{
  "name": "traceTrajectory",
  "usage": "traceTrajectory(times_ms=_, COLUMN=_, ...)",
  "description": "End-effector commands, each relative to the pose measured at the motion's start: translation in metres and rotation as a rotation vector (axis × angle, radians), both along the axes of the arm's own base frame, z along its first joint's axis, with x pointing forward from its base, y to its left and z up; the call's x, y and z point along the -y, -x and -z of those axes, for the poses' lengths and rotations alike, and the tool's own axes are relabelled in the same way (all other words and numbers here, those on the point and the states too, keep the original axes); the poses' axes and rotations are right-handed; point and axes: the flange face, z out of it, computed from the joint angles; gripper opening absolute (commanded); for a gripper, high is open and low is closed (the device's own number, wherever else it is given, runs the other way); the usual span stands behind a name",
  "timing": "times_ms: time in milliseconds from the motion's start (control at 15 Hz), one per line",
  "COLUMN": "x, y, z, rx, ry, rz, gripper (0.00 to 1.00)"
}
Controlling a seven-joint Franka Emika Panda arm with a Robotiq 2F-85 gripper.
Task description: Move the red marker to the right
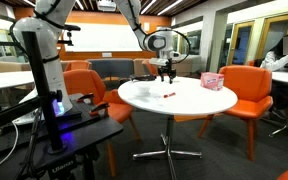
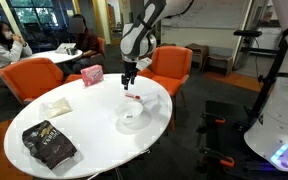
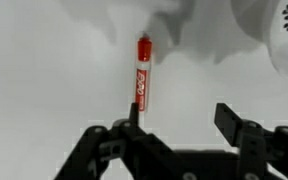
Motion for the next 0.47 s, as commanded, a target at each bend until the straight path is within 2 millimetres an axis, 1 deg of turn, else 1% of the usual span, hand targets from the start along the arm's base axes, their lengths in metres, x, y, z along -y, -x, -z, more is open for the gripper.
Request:
traceTrajectory(times_ms=0, x=-0.021, y=0.026, z=-0.025, rx=0.068, ry=-0.009, rz=-0.026, gripper=1.00)
traceTrajectory(times_ms=200, x=-0.043, y=0.046, z=-0.036, rx=0.091, ry=0.008, rz=-0.082, gripper=1.00)
traceTrajectory(times_ms=400, x=-0.052, y=0.058, z=-0.037, rx=0.098, ry=0.020, rz=-0.101, gripper=1.00)
